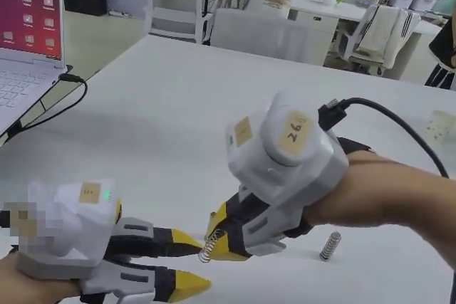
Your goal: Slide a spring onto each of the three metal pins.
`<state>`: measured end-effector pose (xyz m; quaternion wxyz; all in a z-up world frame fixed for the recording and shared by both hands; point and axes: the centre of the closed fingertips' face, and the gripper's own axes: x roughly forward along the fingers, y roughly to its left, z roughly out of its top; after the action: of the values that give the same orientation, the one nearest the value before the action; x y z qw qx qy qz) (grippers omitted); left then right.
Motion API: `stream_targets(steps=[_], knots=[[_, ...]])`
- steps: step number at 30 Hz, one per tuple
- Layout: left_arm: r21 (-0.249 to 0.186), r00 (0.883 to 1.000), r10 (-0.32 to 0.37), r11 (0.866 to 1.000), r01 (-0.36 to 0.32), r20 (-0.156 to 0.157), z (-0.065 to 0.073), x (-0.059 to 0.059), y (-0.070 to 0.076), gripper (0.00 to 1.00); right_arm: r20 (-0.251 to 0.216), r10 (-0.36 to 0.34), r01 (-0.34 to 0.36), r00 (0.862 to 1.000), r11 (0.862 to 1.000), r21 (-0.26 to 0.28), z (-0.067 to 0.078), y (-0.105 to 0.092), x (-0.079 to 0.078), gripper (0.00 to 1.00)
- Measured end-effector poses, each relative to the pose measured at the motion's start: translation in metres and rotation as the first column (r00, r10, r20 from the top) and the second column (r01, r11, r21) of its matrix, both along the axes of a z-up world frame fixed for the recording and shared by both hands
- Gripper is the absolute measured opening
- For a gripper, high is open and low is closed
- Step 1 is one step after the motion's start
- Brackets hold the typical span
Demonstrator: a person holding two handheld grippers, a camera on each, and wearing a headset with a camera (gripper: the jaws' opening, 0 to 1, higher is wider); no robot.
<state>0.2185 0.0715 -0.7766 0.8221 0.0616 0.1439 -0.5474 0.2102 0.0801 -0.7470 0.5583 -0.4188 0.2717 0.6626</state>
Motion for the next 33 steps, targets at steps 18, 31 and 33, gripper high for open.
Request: stream_targets(steps=[18, 31, 33], knots=[[0.036, 0.99, 0.133, 0.991, -0.132, -0.048, -0.029, 0.013, 0.024, 0.49, 0.048, -0.092, 0.093, 0.995, 0.996, -0.006, 0.004, -0.012, 0.038, 0.08], [0.016, 0.988, 0.152, 0.988, -0.151, -0.037, -0.022, 0.012, 0.025, 0.67, 0.09, -0.132, 0.135, 0.987, 0.991, -0.024, 0.008, -0.006, 0.07, 0.08], [0.015, 0.988, 0.153, 0.988, -0.152, -0.036, -0.022, 0.012, 0.025, 0.7, 0.087, -0.139, 0.141, 0.986, 0.99, -0.019, 0.01, -0.003, 0.074, 0.08]])
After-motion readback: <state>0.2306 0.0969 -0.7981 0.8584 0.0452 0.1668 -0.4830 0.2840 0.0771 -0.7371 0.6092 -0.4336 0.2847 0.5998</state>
